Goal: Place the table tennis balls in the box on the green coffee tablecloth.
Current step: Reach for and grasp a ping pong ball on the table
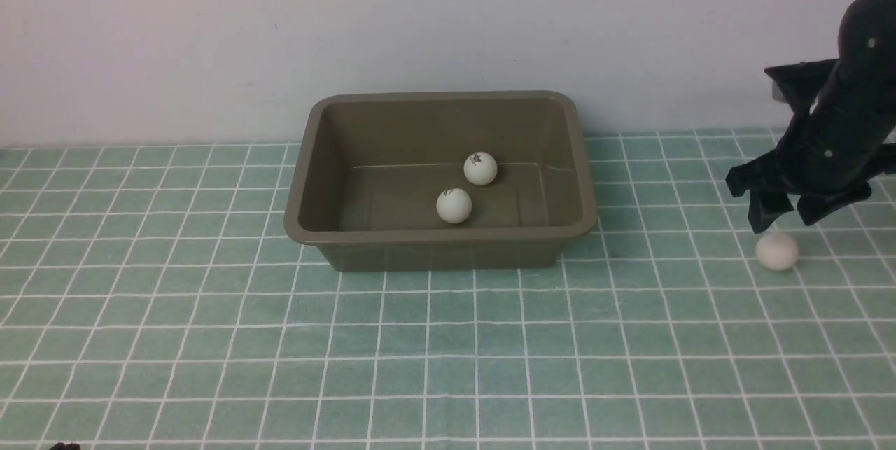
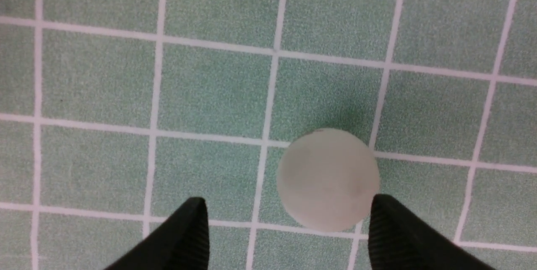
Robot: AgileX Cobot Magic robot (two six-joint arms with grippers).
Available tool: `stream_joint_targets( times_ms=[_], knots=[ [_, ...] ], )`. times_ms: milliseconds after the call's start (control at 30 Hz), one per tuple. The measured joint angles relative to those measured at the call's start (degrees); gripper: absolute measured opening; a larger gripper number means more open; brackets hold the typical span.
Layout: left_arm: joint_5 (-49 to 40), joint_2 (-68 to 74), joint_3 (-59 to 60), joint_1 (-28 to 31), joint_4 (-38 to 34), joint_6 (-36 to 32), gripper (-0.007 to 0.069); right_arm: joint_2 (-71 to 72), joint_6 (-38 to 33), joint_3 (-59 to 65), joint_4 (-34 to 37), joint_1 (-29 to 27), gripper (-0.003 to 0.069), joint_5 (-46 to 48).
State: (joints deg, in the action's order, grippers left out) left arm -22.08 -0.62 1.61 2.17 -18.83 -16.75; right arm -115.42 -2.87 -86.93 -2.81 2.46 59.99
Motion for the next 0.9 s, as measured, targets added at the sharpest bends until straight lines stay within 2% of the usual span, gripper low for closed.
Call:
stream_joint_targets(
  times_ms=[433, 567, 633, 900],
  knots=[
    [0.0, 0.0, 0.0, 0.0, 0.0, 0.0, -0.0004, -3.3, 0.5, 0.0, 1.3, -3.0, 0.0466, -0.4],
    [0.0, 0.0, 0.0, 0.0, 0.0, 0.0, -0.0004, -3.3, 0.4, 0.0, 1.9, -3.0, 0.0391, -0.7],
    [0.0, 0.0, 0.0, 0.0, 0.0, 0.0, -0.0004, -3.3, 0.4, 0.0, 2.1, -3.0, 0.0316, -0.7],
    [0.0, 0.0, 0.0, 0.0, 0.0, 0.0, -0.0004, -3.3, 0.4, 0.0, 2.2, -3.0, 0.0304, -0.7]
  ],
)
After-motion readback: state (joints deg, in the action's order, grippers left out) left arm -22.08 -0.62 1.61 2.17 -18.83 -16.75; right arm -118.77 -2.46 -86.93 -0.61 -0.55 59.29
